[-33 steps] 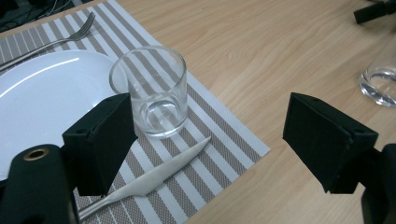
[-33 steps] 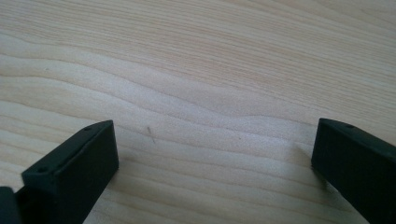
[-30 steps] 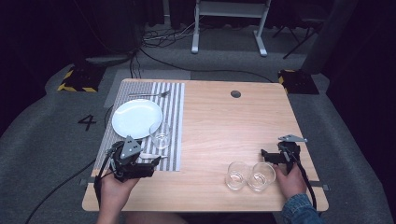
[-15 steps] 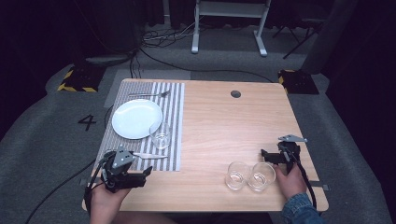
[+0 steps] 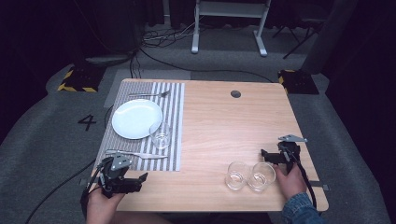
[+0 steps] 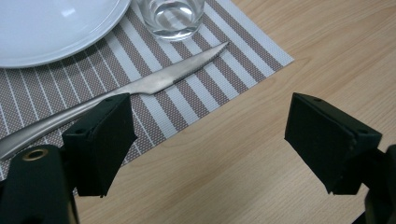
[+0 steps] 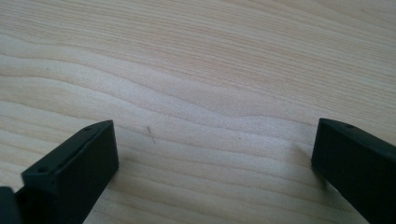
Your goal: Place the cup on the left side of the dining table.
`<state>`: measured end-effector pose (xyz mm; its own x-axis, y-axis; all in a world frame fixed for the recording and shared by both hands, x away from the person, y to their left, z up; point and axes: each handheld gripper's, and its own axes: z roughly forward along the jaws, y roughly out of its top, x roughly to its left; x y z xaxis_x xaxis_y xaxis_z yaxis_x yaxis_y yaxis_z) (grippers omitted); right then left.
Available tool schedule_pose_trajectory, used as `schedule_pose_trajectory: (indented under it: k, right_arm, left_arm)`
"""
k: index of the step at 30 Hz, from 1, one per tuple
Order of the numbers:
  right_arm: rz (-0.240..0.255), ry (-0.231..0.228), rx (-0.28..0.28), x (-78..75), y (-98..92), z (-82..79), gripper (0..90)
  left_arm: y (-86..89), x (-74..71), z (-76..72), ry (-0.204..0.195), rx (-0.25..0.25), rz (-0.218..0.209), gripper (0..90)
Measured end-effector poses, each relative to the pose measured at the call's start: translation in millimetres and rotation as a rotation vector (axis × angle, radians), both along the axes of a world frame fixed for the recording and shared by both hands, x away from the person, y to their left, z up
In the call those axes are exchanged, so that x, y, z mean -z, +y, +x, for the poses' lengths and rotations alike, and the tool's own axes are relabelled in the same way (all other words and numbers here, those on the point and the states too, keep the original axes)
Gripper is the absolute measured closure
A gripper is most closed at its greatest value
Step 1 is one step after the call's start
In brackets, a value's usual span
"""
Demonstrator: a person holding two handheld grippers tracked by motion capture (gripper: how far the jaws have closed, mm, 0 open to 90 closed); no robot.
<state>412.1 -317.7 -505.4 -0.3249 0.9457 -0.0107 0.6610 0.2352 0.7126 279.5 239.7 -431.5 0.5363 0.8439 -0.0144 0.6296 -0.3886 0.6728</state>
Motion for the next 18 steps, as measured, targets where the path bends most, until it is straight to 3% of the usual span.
schedule_pose_trajectory:
  k: [11, 18]
  right_arm:
    - [0.0, 0.0, 0.0, 0.0, 0.0, 0.0, 0.8]
    - [0.0, -0.001, -0.001, 0.0, 0.0, 0.1, 0.8]
  left_arm:
    - [8.2, 24.6, 4.4, 0.029, -0.013, 0.008, 16.7]
    - [6.4, 35.9, 8.3, 0.089, -0.008, 0.026, 16.5]
